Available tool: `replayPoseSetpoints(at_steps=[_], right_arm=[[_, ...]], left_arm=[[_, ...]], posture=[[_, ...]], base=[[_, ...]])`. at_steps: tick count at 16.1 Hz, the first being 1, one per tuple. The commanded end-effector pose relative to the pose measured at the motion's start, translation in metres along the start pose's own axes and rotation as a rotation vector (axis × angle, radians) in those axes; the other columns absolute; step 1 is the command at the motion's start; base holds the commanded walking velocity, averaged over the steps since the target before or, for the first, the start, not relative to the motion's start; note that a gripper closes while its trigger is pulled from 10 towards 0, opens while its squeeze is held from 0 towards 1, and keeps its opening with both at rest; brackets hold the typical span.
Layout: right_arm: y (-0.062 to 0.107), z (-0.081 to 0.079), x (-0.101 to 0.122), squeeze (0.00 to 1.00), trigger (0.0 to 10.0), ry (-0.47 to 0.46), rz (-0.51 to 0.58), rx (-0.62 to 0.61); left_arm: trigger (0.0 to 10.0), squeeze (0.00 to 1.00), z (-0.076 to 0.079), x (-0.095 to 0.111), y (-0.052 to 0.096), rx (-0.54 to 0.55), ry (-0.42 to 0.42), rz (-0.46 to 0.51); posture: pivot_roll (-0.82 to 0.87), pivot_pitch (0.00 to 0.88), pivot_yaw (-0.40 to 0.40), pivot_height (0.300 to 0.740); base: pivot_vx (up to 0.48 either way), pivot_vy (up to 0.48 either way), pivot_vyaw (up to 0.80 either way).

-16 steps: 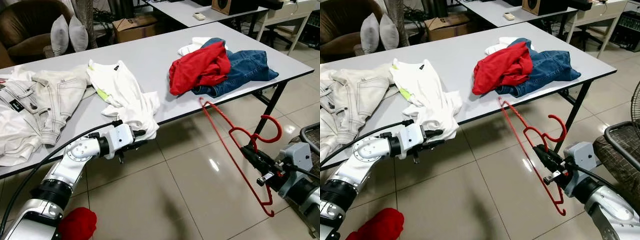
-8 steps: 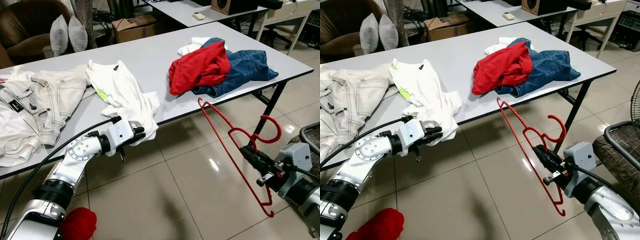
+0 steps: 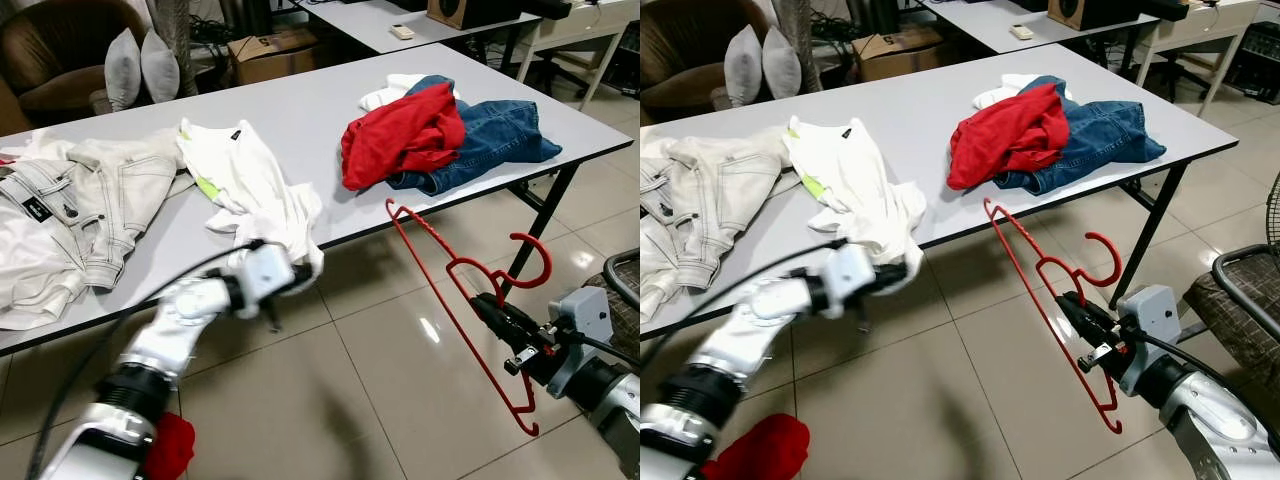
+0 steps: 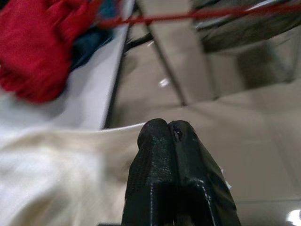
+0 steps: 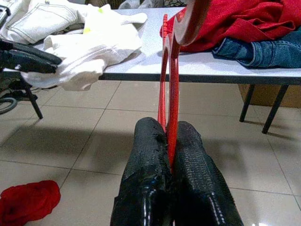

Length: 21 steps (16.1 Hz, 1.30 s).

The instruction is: Hang hanger

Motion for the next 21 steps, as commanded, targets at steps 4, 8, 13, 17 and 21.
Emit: replayPoseSetpoints(at_steps=[4, 8, 13, 17, 21], right_arm=[[-0.001, -0.005, 0.003, 0.0, 10.0, -0.005, 0.01, 0.017], [-0.001, -0.004, 0.002, 0.0, 10.0, -0.004, 0.006, 0.012], [-0.002, -0.003, 0.002, 0.0, 10.0, -0.001, 0.003, 0.014], [-0.004, -0.003, 0.002, 0.0, 10.0, 0.002, 0.001, 0.023], [-0.008, -0.003, 0.003, 0.0, 10.0, 0.005, 0.005, 0.029]], left_arm=[[10.0, 0.0, 0.008, 0.006, -0.002, -0.023, 0.031, 0.051], [10.0, 1.0, 0.003, 0.006, 0.015, -0.023, 0.07, 0.058], [10.0, 1.0, -0.009, -0.018, 0.047, 0.05, 0.086, -0.105], [10.0, 0.96, -0.05, -0.041, 0.083, 0.323, 0.078, -0.283], [10.0, 0.0, -0.058, -0.051, 0.082, 0.372, 0.057, -0.352]], posture=[[-0.24, 0.0, 0.086, 0.74], [-0.23, 0.0, 0.084, 0.74], [-0.23, 0.0, 0.078, 0.74], [-0.22, 0.0, 0.074, 0.74], [-0.22, 0.0, 0.072, 0.74]], base=[[0.0, 0.0, 0.0], [0.0, 0.0, 0.0], [0.0, 0.0, 0.0], [0.0, 0.0, 0.0], [0.0, 0.0, 0.0]])
Point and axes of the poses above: a point about 5 cm out from each wrist's last joint towards the gripper, its own y axis pointing back from the gripper into the wrist, its own x axis along the axis of the wrist's last joint, z = x × y, the point moved 3 cm from there along -y, pointing out of the wrist towards the gripper, and after that the axes turned 2 degrees about -y, right-handed, at the moved point
